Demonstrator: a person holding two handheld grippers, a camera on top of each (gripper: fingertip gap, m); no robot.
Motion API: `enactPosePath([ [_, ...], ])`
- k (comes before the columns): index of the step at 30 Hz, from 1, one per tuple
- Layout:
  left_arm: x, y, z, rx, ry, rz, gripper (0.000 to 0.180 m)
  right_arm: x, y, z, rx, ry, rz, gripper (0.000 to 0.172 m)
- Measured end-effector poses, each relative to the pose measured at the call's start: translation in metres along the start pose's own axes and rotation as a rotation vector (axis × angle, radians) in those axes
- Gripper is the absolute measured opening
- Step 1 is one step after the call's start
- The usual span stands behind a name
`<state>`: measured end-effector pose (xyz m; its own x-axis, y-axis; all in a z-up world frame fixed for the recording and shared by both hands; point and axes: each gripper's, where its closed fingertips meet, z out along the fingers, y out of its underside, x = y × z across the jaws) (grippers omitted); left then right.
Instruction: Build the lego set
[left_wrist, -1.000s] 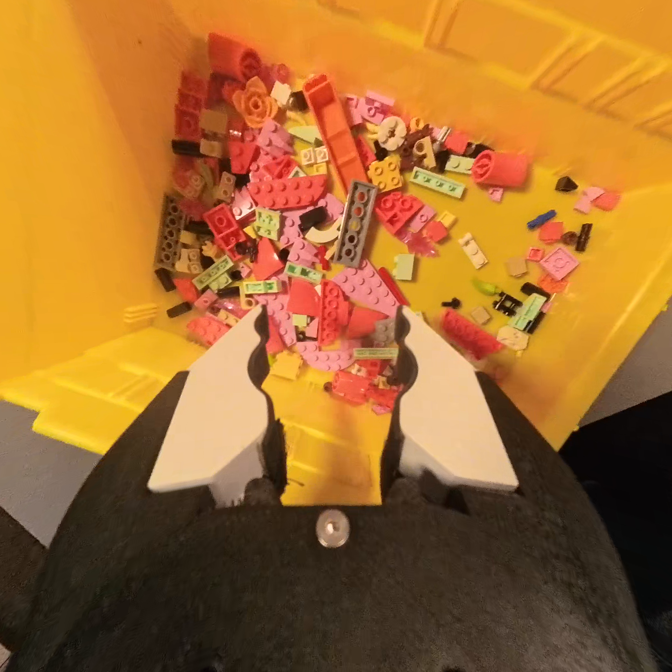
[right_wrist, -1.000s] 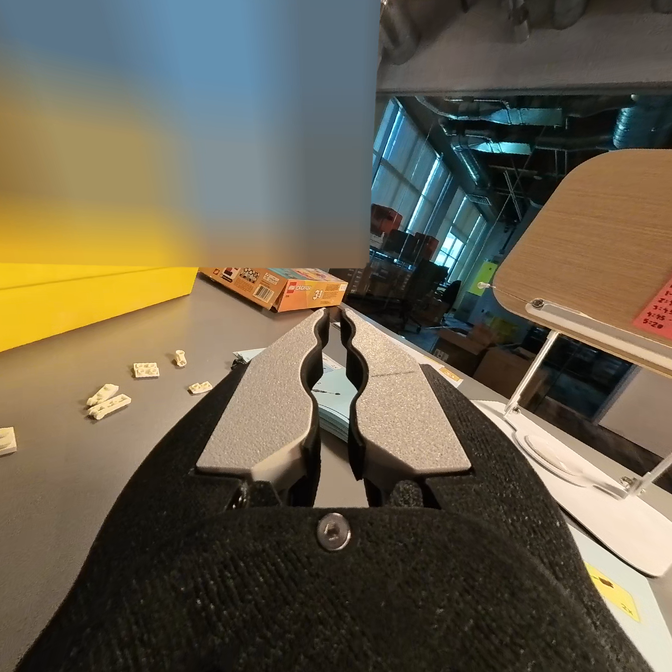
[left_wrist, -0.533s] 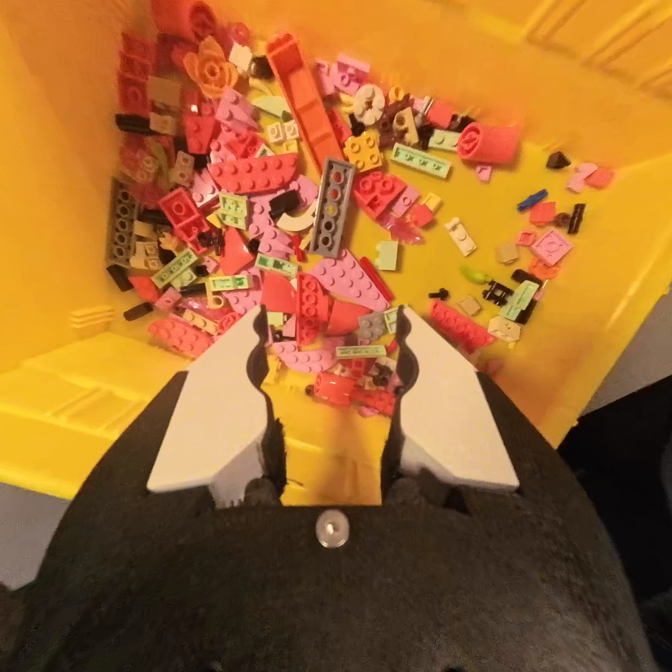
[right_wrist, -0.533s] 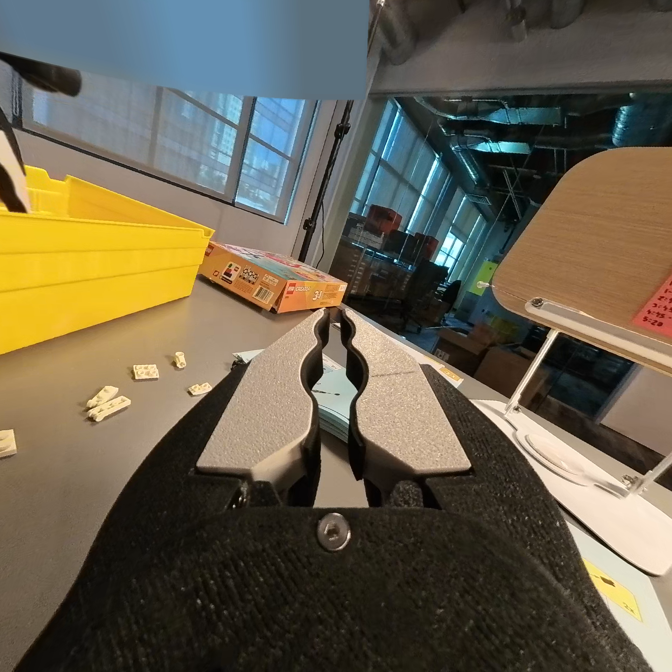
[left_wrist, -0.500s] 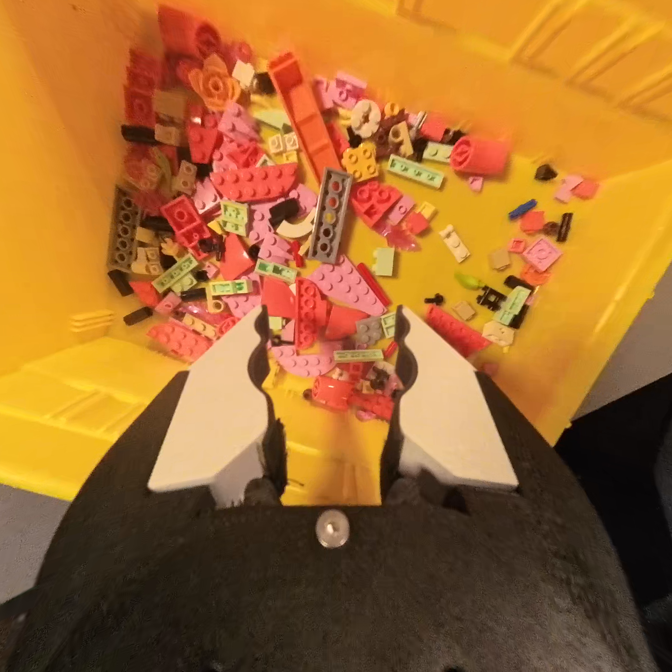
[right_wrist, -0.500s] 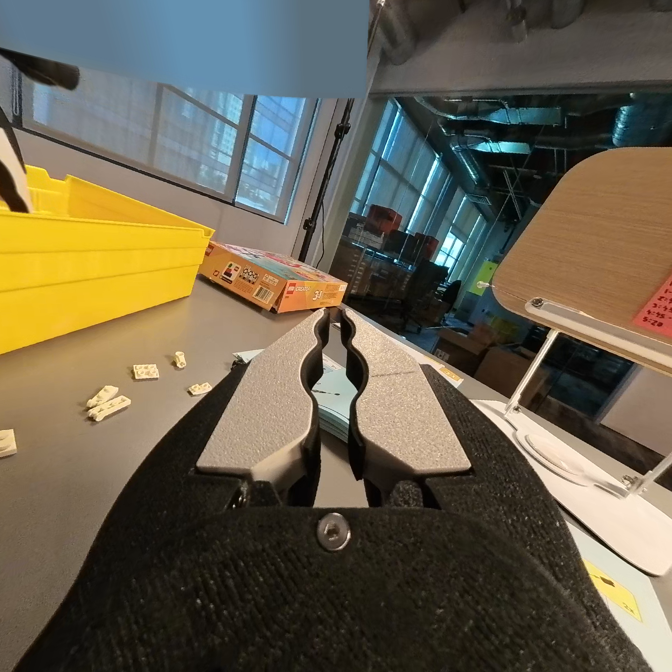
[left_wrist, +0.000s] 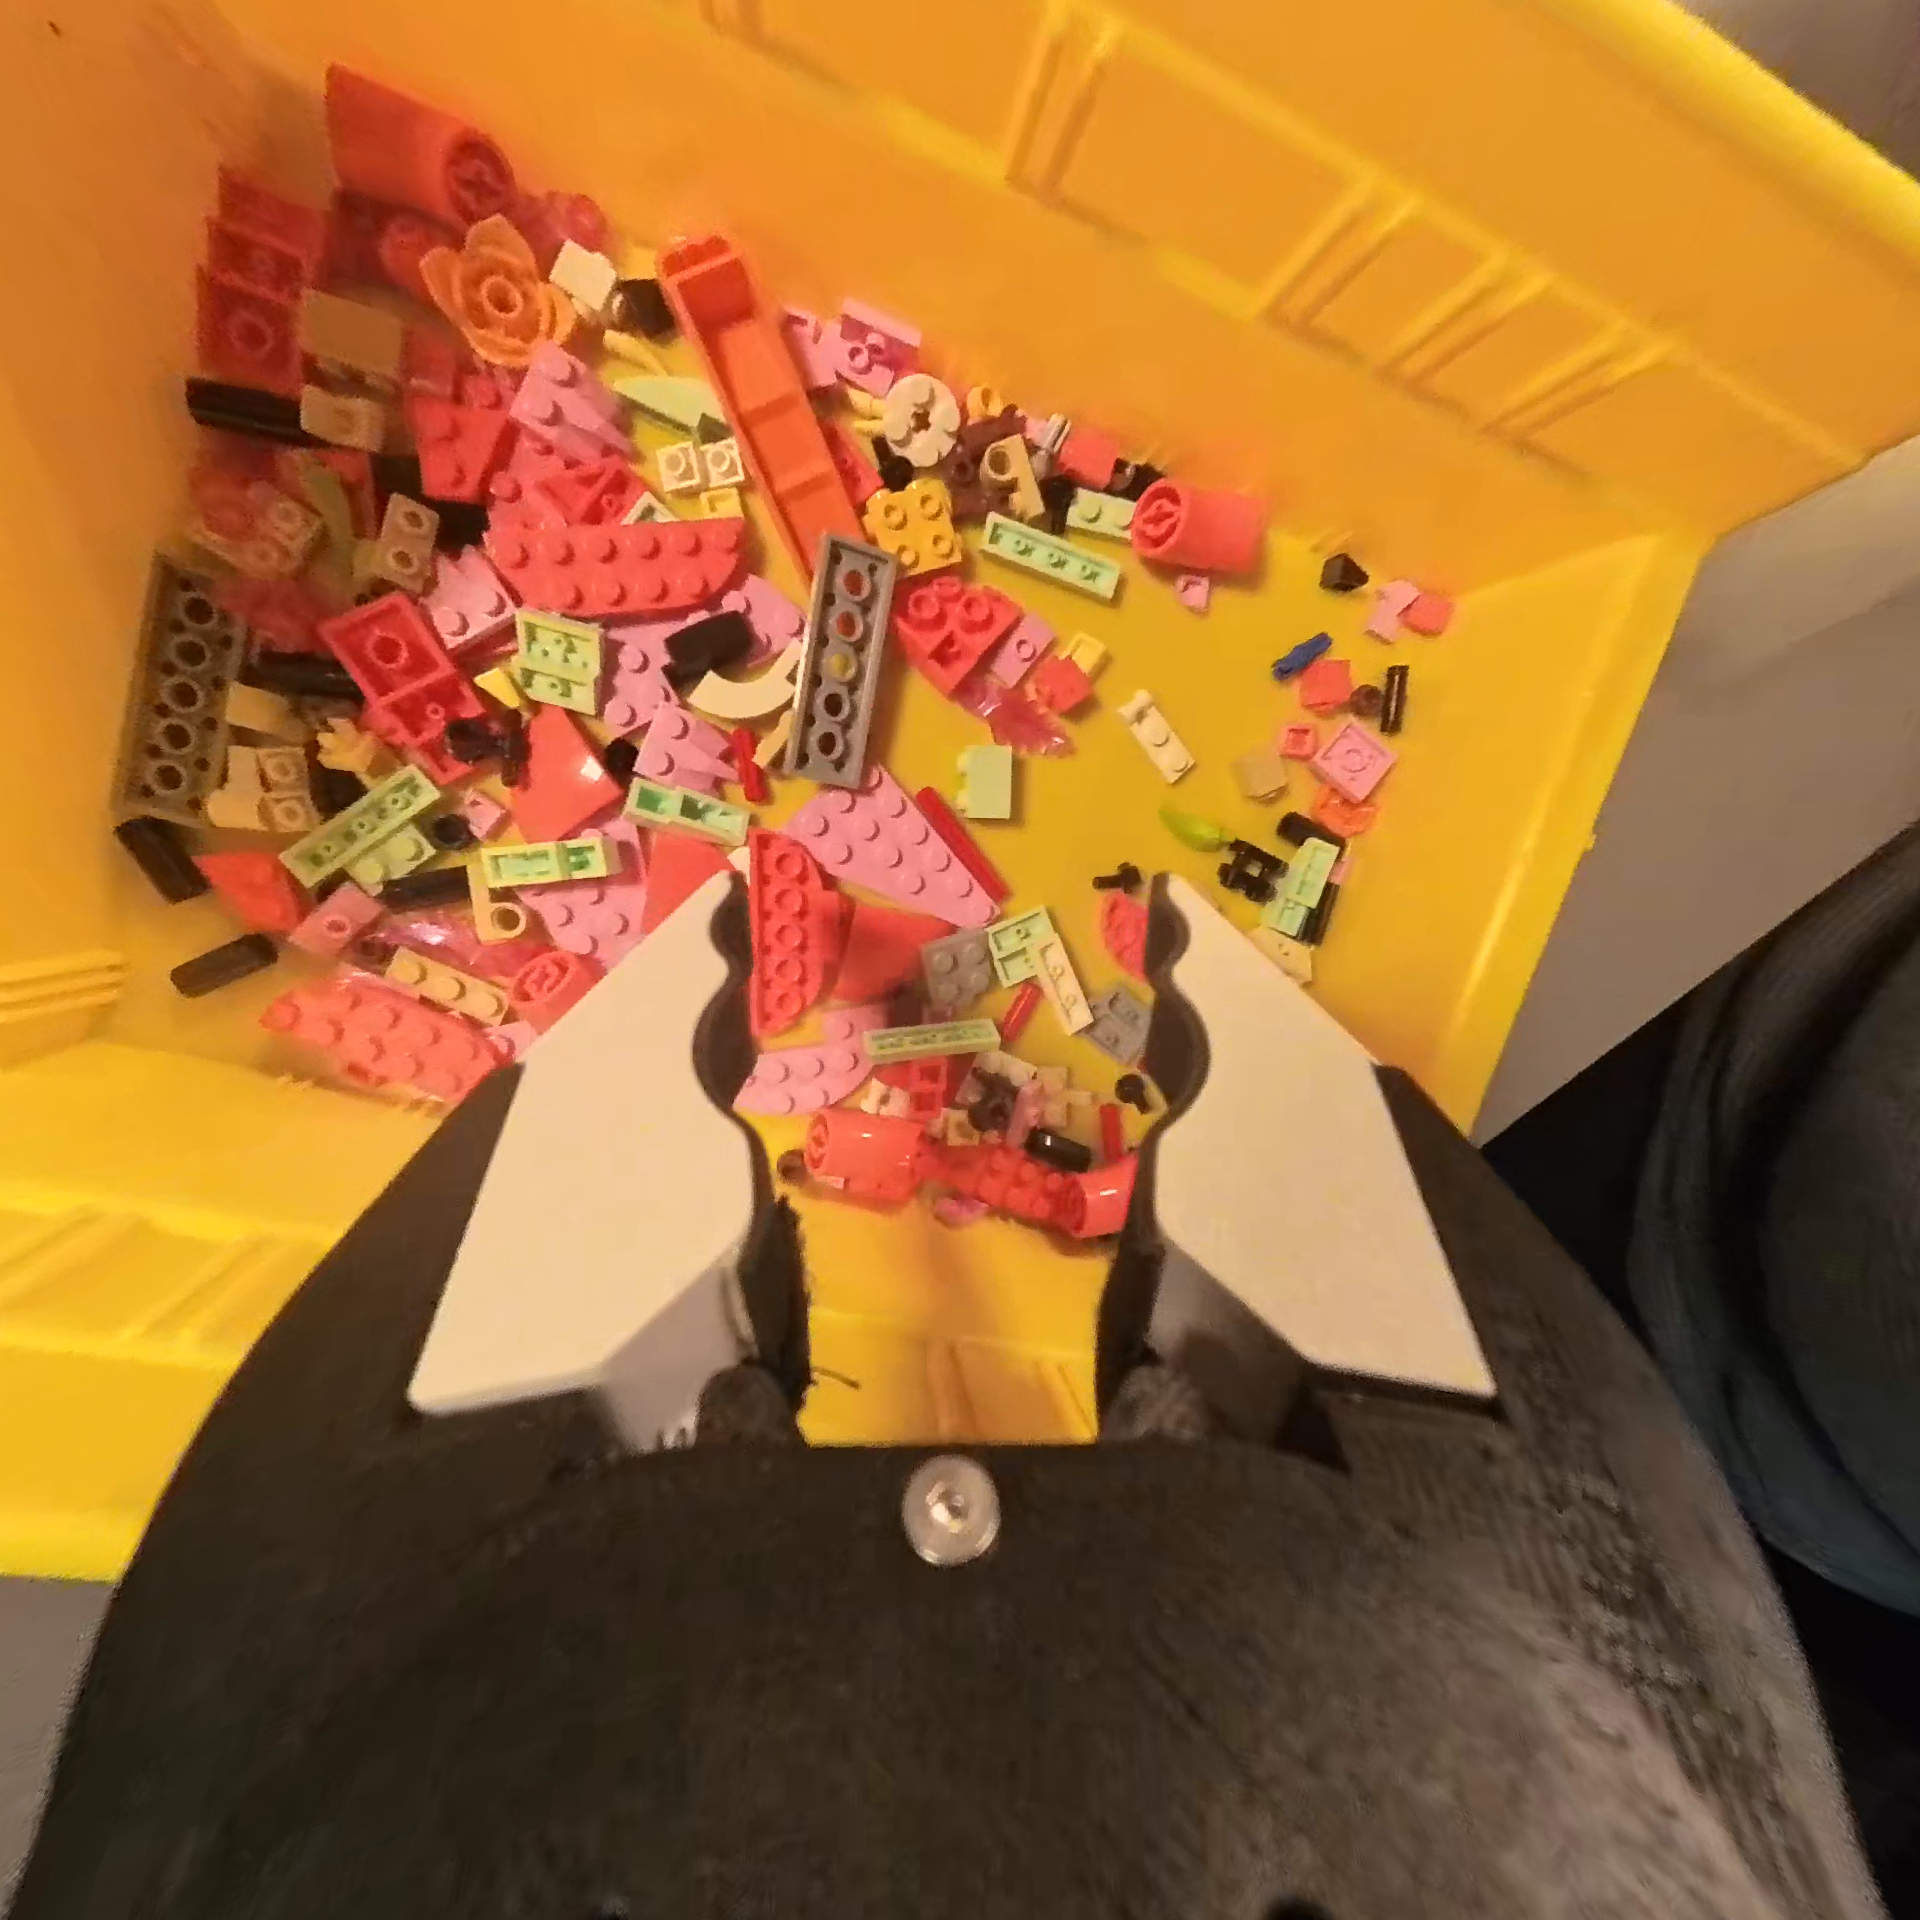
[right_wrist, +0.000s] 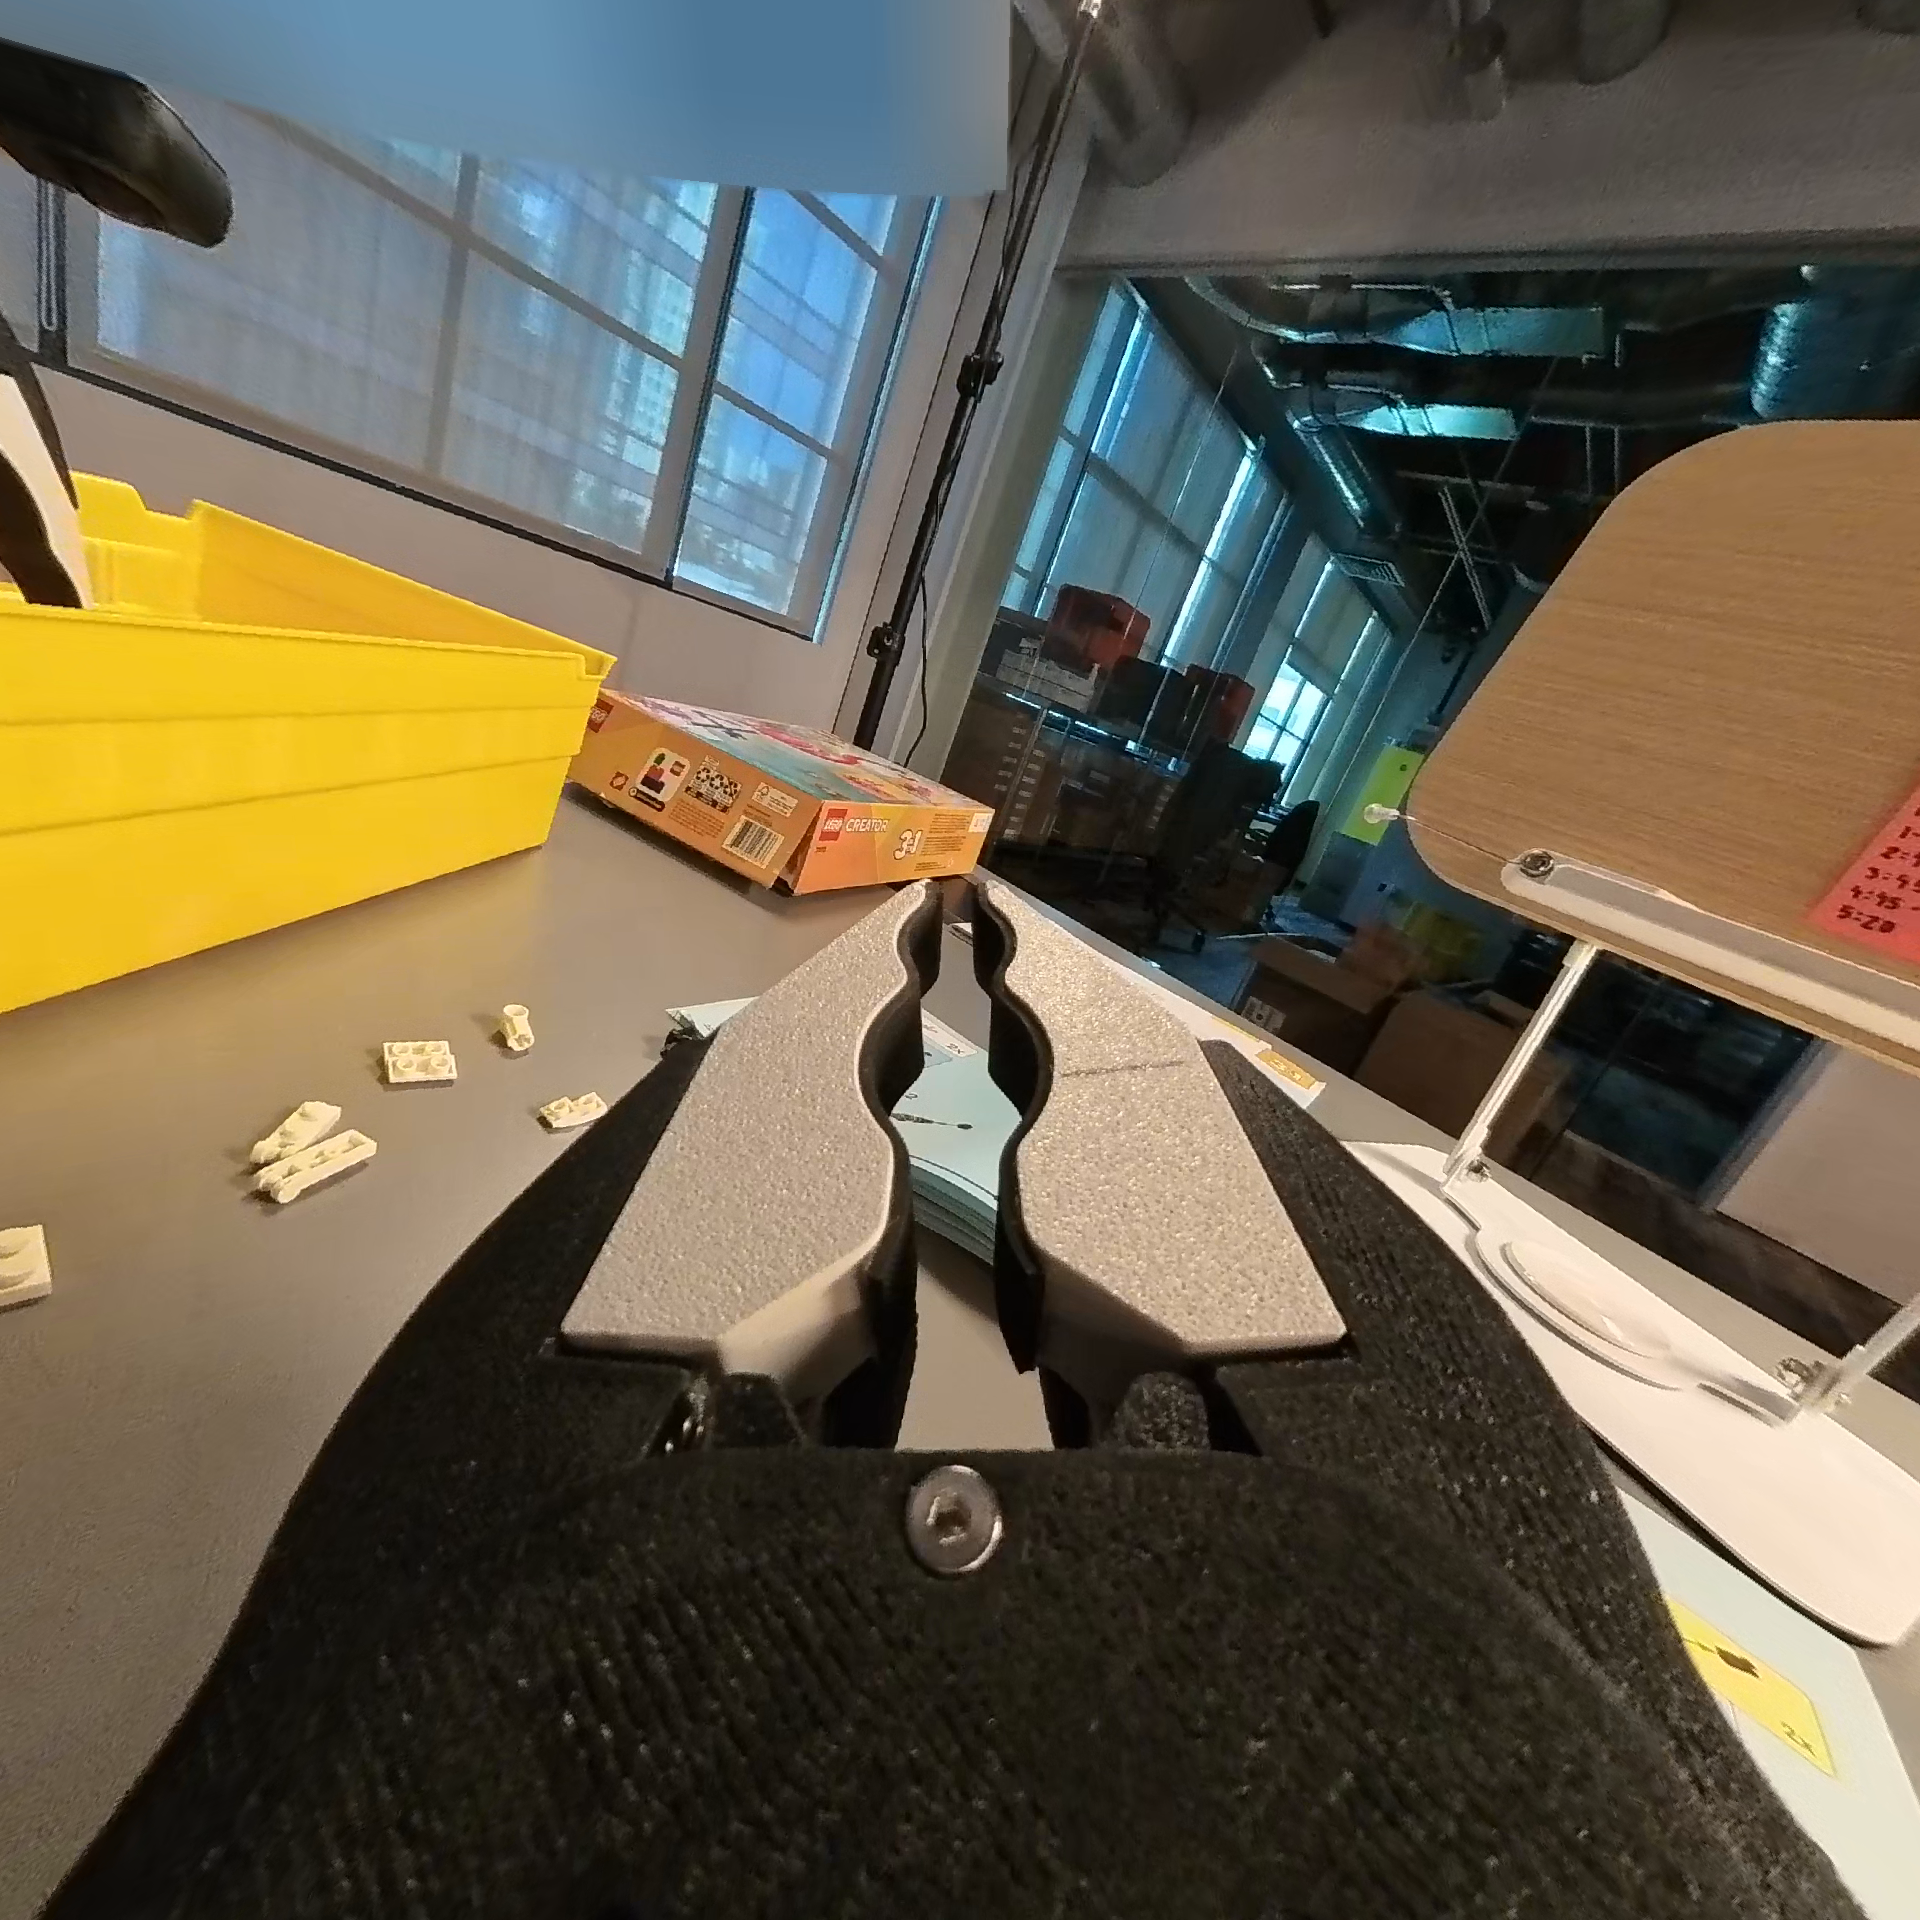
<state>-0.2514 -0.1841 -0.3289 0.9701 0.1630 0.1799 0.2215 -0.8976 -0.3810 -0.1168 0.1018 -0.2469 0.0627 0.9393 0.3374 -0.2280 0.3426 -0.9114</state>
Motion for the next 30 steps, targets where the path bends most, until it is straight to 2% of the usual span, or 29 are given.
enactPosePath([
  [30,0.0008,0.0031,0.0,-0.017,0.038,-0.036,0.077,-0.0009,-0.0003,-0.0004,0.002,-0.006,-0.001,0.003],
])
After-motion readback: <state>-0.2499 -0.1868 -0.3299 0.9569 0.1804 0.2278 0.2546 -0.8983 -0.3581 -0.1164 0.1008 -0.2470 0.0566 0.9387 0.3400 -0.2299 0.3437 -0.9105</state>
